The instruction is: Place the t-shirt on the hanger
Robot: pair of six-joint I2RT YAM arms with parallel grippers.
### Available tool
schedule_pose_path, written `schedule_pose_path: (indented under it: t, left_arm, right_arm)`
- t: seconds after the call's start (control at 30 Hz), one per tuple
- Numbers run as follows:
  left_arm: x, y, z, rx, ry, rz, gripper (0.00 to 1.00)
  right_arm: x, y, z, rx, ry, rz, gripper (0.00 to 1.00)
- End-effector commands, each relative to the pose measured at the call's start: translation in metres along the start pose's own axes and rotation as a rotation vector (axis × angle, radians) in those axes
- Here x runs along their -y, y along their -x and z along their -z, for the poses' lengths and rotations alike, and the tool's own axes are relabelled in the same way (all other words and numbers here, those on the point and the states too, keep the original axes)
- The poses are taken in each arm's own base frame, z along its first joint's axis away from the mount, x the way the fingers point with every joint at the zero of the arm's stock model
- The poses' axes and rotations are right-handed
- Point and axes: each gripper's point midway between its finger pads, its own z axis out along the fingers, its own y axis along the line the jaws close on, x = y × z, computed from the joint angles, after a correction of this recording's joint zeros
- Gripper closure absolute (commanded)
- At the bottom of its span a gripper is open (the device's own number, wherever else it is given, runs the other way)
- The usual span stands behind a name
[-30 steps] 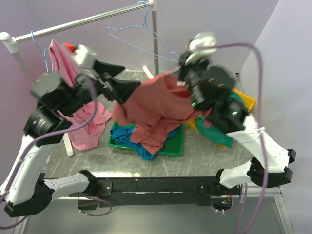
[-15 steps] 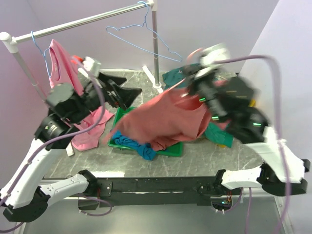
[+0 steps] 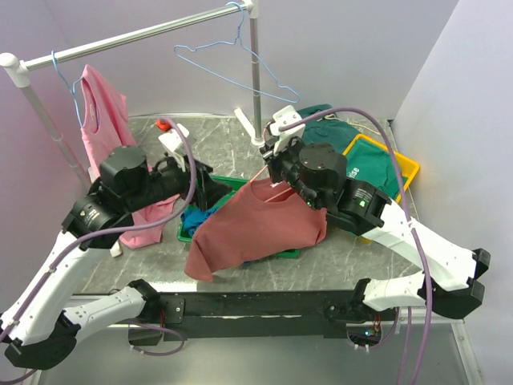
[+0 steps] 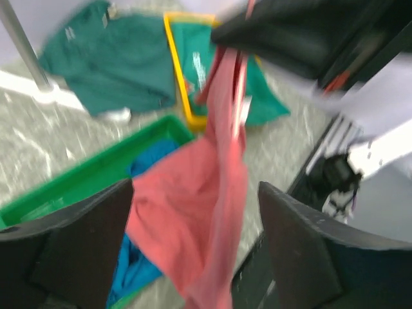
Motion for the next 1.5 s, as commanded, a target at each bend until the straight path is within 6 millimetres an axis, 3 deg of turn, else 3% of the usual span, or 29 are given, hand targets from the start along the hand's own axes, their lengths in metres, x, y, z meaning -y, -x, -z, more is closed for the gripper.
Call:
schedule_pose_path:
  t: [0.0, 0.27, 0.4, 0.53, 0.63, 0.67, 0.73, 0.87, 0.93, 0.97, 1.0, 1.1, 1.2, 1.27, 1.3, 1.37, 1.4, 1.47]
  left_arm:
    - [0.002, -0.041, 0.003, -0.133, -0.037, 0.003, 0.19]
    - [0.006, -0.071, 0.000, -0.237, -0.064, 0.021, 0.33]
    - [0.018, -0.085, -0.003, -0.287, -0.094, 0.002, 0.33]
    - [0.014, -0.101, -0.012, -0.342, -0.061, -0.005, 0.40]
    - [0.005, -0.109, -0.017, -0.354, -0.016, -0.008, 0.54]
    - [0.004, -0.105, -0.018, -0.325, -0.007, -0.013, 0.65]
    - [-0.006, -0.106, -0.019, -0.299, 0.048, -0.013, 0.75]
    - [-0.002, -0.102, -0.021, -0.243, 0.025, 0.004, 0.99]
    - [0.001, -0.099, -0.024, -0.207, 0.007, 0.006, 0.99]
    - [0.004, -0.093, -0.019, -0.174, -0.003, 0.002, 0.99]
    - [0.005, -0.089, -0.016, -0.149, -0.007, 0.003, 0.99]
    - [0.008, -0.074, -0.006, -0.074, -0.012, 0.004, 0.99]
    - [0.021, -0.065, 0.006, -0.036, -0.067, 0.016, 0.99]
    - [0.027, -0.058, 0.014, -0.025, -0.083, 0.035, 0.99]
    - [0.027, -0.056, 0.017, -0.025, -0.076, 0.047, 0.99]
    - [0.029, -0.049, 0.027, -0.025, -0.063, 0.055, 0.99]
    - [0.028, -0.039, 0.034, -0.003, -0.042, 0.056, 0.99]
    - [0.024, -0.034, 0.043, 0.003, -0.012, 0.053, 0.99]
  right_arm:
    - [0.009, 0.032, 0.009, 0.129, 0.002, -0.081, 1.00]
    - [0.006, 0.023, 0.002, 0.118, 0.017, -0.076, 1.00]
    - [0.004, 0.019, -0.002, 0.107, 0.016, -0.069, 1.00]
    - [0.003, 0.016, -0.005, 0.099, 0.018, -0.066, 1.00]
    - [0.003, 0.012, -0.007, 0.089, 0.014, -0.058, 1.00]
    - [0.004, 0.012, -0.007, 0.088, 0.007, -0.057, 1.00]
    - [0.005, 0.010, -0.007, 0.085, 0.005, -0.056, 1.00]
    - [0.002, 0.009, -0.006, 0.086, 0.021, -0.072, 1.00]
    - [0.002, 0.007, -0.006, 0.078, 0.021, -0.076, 0.99]
    - [0.002, 0.006, -0.005, 0.073, 0.019, -0.085, 0.91]
    - [0.003, 0.003, -0.005, 0.067, 0.015, -0.087, 0.70]
    - [0.009, 0.003, 0.003, 0.089, -0.002, -0.126, 0.41]
    - [0.024, 0.008, 0.018, 0.122, -0.048, -0.198, 0.27]
    - [0.049, 0.011, 0.033, 0.152, -0.153, -0.276, 0.22]
    - [0.056, -0.004, 0.035, 0.140, -0.203, -0.294, 0.21]
    - [0.087, -0.013, 0.057, 0.184, -0.330, -0.398, 0.17]
    - [0.091, -0.037, 0.057, 0.166, -0.366, -0.412, 0.17]
    - [0.110, -0.047, 0.075, 0.227, -0.414, -0.510, 0.16]
